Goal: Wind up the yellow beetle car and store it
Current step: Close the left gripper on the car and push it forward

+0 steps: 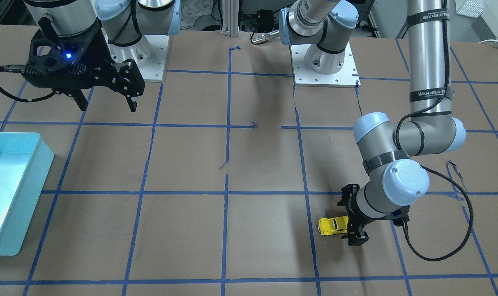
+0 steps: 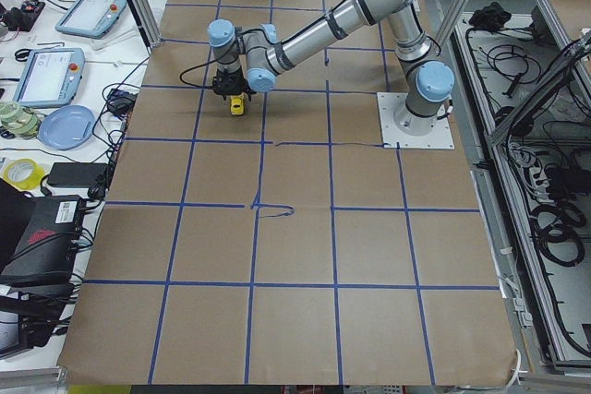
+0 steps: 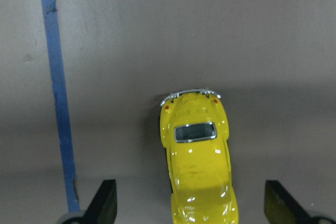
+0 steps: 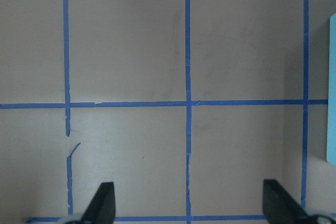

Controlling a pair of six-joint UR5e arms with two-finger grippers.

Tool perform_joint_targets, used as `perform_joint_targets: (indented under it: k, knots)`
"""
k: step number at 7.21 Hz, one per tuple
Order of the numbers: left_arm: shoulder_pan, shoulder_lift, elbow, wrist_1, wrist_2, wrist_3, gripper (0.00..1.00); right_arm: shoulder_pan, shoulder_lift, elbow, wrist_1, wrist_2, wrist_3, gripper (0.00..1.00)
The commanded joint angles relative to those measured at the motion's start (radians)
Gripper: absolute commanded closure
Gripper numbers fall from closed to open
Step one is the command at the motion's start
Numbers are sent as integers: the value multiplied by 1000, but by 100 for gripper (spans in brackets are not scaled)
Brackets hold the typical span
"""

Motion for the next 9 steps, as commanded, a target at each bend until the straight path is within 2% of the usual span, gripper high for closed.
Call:
perform_joint_targets:
  k: [1,2,3,4,6,9]
  knots:
    - [0,-15,3,2,6,-44,28,1,0,0,1,1,-1,0]
    - [0,-17,3,3,4,-48,52,0,0,0,1,0,-1,0]
    - [0,-17,5,5,-6,-54,93,3,0,0,-1,1,2,0]
    - [0,-15,12,8,-11,-53,100,1,0,0,1,0,1,0]
    - [-2,5,34,25,-83,-52,100,3,0,0,1,1,2,0]
    - [-64,0,18,-1,-88,-36,100,1,2,0,-1,0,1,0]
